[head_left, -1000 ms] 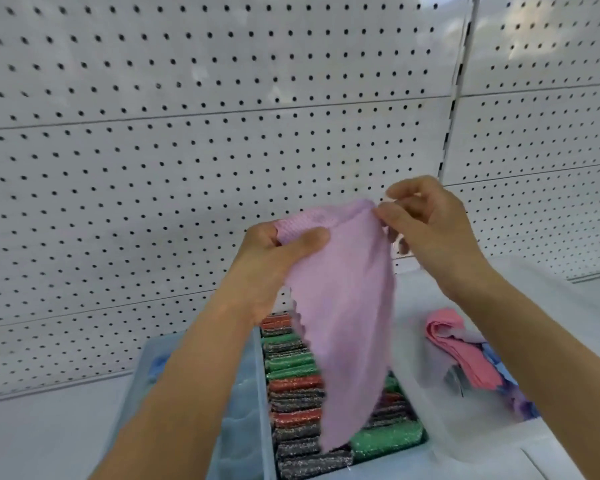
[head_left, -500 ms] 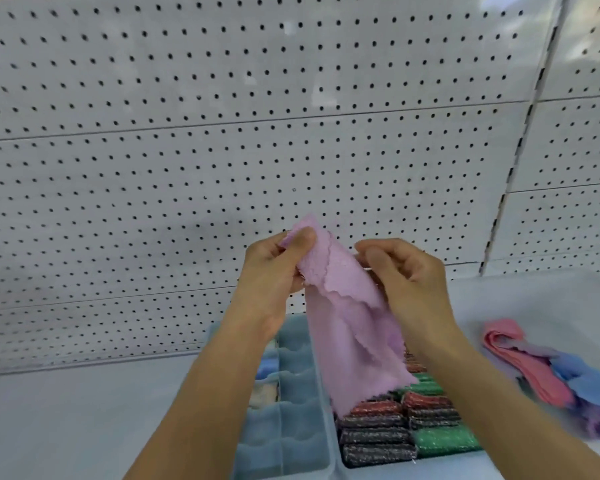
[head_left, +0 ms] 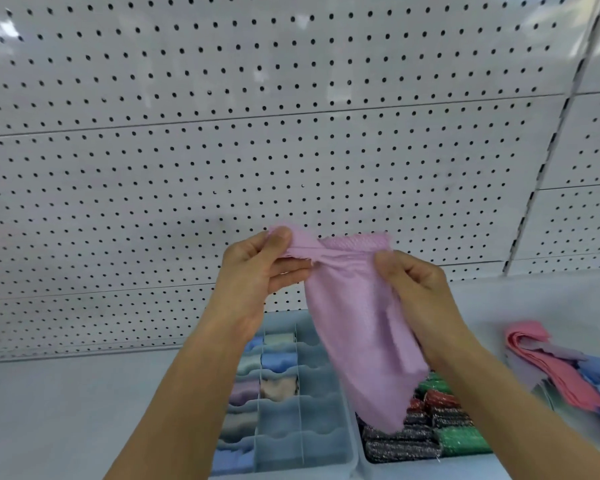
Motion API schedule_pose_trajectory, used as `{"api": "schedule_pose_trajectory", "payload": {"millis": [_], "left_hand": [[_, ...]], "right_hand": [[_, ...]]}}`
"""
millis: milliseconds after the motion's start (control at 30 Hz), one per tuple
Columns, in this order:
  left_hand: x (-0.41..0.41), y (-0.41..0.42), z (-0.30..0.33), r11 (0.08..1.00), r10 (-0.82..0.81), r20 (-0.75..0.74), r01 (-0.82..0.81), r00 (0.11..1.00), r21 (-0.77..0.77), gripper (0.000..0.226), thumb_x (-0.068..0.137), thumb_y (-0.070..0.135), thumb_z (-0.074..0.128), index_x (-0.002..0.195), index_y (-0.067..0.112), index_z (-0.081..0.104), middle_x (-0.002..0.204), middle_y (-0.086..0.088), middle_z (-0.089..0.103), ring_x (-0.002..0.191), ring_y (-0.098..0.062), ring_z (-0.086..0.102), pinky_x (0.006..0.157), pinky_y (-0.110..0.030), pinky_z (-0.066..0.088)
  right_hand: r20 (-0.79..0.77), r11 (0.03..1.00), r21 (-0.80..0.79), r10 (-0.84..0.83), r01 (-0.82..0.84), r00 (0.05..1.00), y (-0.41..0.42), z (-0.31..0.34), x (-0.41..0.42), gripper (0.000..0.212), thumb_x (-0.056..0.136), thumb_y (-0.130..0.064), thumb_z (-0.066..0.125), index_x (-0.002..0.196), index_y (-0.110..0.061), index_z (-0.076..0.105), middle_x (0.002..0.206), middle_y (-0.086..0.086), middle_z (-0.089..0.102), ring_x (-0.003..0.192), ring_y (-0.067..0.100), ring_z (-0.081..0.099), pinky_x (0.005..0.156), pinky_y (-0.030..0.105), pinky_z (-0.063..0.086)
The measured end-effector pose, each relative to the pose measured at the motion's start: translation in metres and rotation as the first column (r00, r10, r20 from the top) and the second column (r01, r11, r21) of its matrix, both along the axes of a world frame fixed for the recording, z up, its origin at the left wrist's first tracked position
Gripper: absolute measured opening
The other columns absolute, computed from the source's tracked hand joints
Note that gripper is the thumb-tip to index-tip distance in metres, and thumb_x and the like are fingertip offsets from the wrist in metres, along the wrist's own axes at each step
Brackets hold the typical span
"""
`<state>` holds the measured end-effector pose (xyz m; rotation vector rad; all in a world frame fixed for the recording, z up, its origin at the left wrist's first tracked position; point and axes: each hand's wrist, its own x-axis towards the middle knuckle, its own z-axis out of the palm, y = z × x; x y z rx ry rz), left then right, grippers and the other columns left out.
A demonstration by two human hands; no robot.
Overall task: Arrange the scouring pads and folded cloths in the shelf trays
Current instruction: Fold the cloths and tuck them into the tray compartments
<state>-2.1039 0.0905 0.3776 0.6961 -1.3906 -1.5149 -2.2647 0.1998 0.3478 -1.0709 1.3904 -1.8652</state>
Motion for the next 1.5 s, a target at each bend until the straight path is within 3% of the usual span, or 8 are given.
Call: {"api": "schedule_pose_trajectory", "payload": {"millis": [200, 333, 500, 767, 900, 1067, 1300, 1500], "left_hand": [[0.031, -0.016, 0.0, 0.997, 0.073, 0.015, -0.073, 0.997, -0.04, 0.018, 0.097, 0.016, 0.054, 0.091, 0.008, 0.069, 0.085, -0.004, 0.074, 0.075, -0.017, 0.07, 0.064, -0.027, 0.057], [0.048, -0.024, 0.0, 0.989, 0.149, 0.042, -0.147, 0.988, -0.031, 0.016, 0.095, 0.016, 0.056, 0.086, 0.016, 0.069, 0.079, 0.007, 0.073, 0.072, -0.007, 0.067, 0.065, -0.028, 0.054], [0.056, -0.028, -0.002, 0.985, 0.173, 0.025, -0.172, 0.985, -0.023, 0.006, 0.089, 0.01, 0.064, 0.09, 0.011, 0.07, 0.083, 0.002, 0.073, 0.074, -0.012, 0.068, 0.066, -0.029, 0.054], [0.056, -0.03, -0.01, 0.981, 0.194, 0.04, -0.194, 0.98, 0.021, 0.008, 0.09, 0.013, 0.064, 0.089, 0.011, 0.072, 0.084, 0.003, 0.074, 0.077, -0.011, 0.068, 0.063, -0.022, 0.055], [0.05, -0.025, -0.005, 0.971, 0.237, 0.024, -0.236, 0.971, -0.021, 0.007, 0.089, 0.01, 0.066, 0.088, 0.012, 0.073, 0.078, 0.007, 0.073, 0.073, -0.008, 0.066, 0.061, -0.023, 0.056], [0.014, 0.006, -0.006, 0.96, 0.255, 0.09, -0.241, 0.963, -0.144, 0.016, 0.085, 0.012, 0.071, 0.074, 0.023, 0.077, 0.076, -0.006, 0.073, 0.065, -0.01, 0.058, 0.065, -0.032, 0.053], [-0.026, 0.034, -0.009, 0.972, 0.218, 0.027, -0.214, 0.976, -0.1, 0.006, 0.077, 0.011, 0.08, 0.081, 0.014, 0.076, 0.075, -0.007, 0.075, 0.069, -0.02, 0.07, 0.07, -0.037, 0.06], [-0.025, 0.037, -0.009, 0.978, 0.177, 0.031, -0.173, 0.984, -0.113, 0.008, 0.087, 0.016, 0.071, 0.088, 0.013, 0.078, 0.08, -0.007, 0.076, 0.079, -0.026, 0.073, 0.076, -0.041, 0.061]], "right_hand": [[0.241, 0.991, 0.061, -0.127, 0.116, 0.962, -0.005, 0.002, -0.009, 0.023, 0.089, -0.021, 0.065, 0.067, -0.016, 0.07, 0.069, 0.006, 0.06, 0.061, 0.02, 0.051, 0.056, 0.026, 0.043], [0.174, 0.975, 0.04, -0.222, 0.218, 0.959, -0.007, 0.007, -0.02, 0.028, 0.094, -0.017, 0.058, 0.067, -0.018, 0.067, 0.067, -0.003, 0.061, 0.064, 0.014, 0.051, 0.058, 0.031, 0.039], [0.21, 0.974, 0.021, -0.224, 0.225, 0.952, -0.009, 0.009, -0.027, 0.029, 0.095, -0.015, 0.056, 0.067, -0.019, 0.065, 0.061, -0.004, 0.053, 0.056, 0.011, 0.044, 0.056, 0.027, 0.033], [0.201, 0.966, 0.044, -0.259, 0.256, 0.945, -0.007, 0.011, -0.033, 0.037, 0.092, -0.016, 0.059, 0.059, -0.024, 0.071, 0.07, -0.002, 0.057, 0.069, 0.012, 0.047, 0.065, 0.028, 0.037], [0.099, 0.947, 0.009, -0.321, 0.322, 0.942, -0.005, 0.011, -0.033, 0.024, 0.092, -0.019, 0.059, 0.07, -0.021, 0.069, 0.07, -0.007, 0.059, 0.07, 0.011, 0.049, 0.068, 0.029, 0.041], [-0.223, 0.941, -0.125, -0.336, 0.315, 0.915, -0.007, 0.014, 0.003, 0.019, 0.093, -0.013, 0.059, 0.077, -0.02, 0.067, 0.057, -0.009, 0.054, 0.049, 0.004, 0.04, 0.045, 0.019, 0.038], [-0.471, 0.964, -0.185, -0.256, 0.189, 0.844, -0.014, 0.006, 0.032, 0.013, 0.093, -0.02, 0.06, 0.091, -0.028, 0.071, 0.077, -0.011, 0.069, 0.064, 0.018, 0.063, 0.059, 0.036, 0.052], [-0.57, 0.941, -0.277, -0.324, 0.194, 0.755, -0.015, 0.002, 0.029, 0.013, 0.093, -0.022, 0.06, 0.097, -0.026, 0.073, 0.077, -0.013, 0.068, 0.066, 0.007, 0.061, 0.06, 0.017, 0.049]]}}
